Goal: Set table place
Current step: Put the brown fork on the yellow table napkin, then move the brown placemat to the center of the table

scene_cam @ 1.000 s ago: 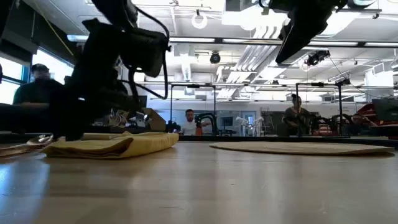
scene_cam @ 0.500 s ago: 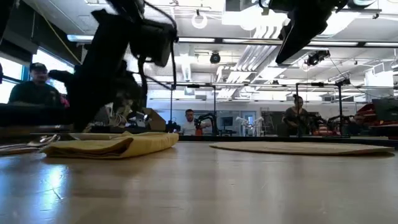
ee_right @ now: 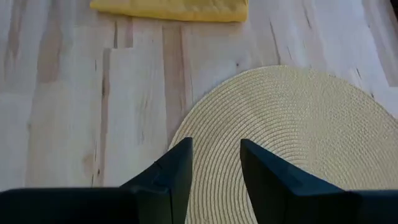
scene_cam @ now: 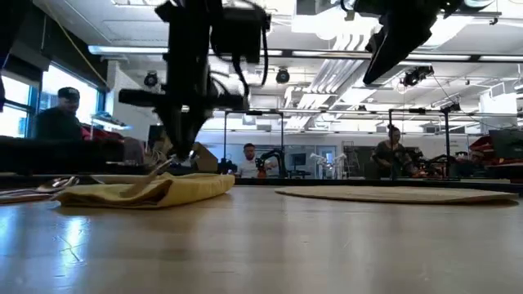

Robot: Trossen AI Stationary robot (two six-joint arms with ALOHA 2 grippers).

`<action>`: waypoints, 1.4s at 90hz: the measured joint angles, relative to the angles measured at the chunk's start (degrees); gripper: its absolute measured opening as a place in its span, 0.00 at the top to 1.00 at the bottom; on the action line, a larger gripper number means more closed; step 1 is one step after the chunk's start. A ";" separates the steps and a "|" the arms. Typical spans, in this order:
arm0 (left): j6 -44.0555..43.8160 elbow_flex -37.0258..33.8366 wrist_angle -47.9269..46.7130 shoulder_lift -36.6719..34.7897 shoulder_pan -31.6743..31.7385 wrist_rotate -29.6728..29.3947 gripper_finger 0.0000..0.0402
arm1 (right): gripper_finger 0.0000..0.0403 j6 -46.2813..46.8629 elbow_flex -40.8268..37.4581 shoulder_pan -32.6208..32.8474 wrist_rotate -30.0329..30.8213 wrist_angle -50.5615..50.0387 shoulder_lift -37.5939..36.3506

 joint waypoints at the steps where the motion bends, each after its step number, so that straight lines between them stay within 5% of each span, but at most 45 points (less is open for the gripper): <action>1: -0.03 0.16 -0.06 0.35 0.00 0.08 1.00 | 0.71 -0.19 0.00 0.00 0.00 -0.15 0.00; 31: -1.04 5.08 0.54 7.25 -0.02 1.49 0.96 | 0.71 -2.39 0.02 0.00 -0.07 -1.97 0.00; 71: 3.35 5.17 1.05 4.34 0.31 1.43 0.65 | 0.71 -2.08 0.02 0.00 -0.09 -1.90 0.00; 98: 3.00 2.09 15.00 4.31 1.23 -0.64 0.82 | 0.71 -1.95 0.02 0.00 -0.09 -1.90 -0.01; 126: 4.84 4.59 9.78 1.37 1.55 1.51 0.89 | 0.71 -0.64 0.02 0.00 -0.11 -1.90 -0.01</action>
